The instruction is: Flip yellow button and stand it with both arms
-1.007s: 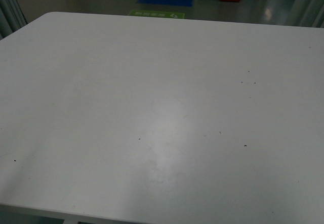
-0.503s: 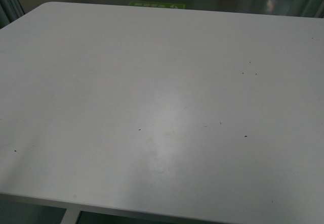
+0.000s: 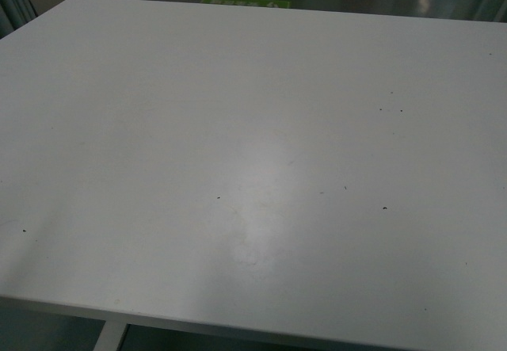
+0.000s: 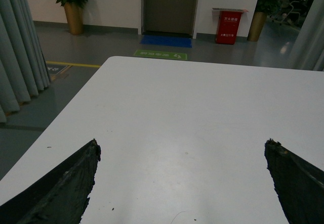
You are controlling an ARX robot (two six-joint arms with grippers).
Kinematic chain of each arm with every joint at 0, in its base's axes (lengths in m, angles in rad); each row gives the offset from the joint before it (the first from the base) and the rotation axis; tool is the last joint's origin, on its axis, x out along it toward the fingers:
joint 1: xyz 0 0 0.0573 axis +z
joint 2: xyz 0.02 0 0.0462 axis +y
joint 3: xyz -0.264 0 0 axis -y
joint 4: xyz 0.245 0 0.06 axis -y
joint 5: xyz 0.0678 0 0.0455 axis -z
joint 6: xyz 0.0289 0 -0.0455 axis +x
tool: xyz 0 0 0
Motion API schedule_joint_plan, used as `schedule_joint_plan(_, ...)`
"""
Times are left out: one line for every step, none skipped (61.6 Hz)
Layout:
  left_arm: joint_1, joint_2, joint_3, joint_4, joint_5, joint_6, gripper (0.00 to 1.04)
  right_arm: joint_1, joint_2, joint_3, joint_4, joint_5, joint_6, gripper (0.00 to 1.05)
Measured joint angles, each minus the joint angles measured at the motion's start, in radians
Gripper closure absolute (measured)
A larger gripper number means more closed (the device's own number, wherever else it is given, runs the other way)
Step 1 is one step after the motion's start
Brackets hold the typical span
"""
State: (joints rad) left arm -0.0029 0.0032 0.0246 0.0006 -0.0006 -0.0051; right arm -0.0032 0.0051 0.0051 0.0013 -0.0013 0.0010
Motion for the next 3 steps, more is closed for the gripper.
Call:
schedule_joint_plan(0.000,0.000,0.000,0.000,0.000,0.000,0.07,0.000,0.000,0.000,0.000,0.000,0.000,0.07)
schedule_joint_plan(0.000,0.000,0.000,0.000,0.000,0.000,0.07,0.000,0.000,0.000,0.000,0.000,0.000,0.07)
schedule_joint_plan(0.000,0.000,0.000,0.000,0.000,0.000,0.07,0.000,0.000,0.000,0.000,0.000,0.000,0.07)
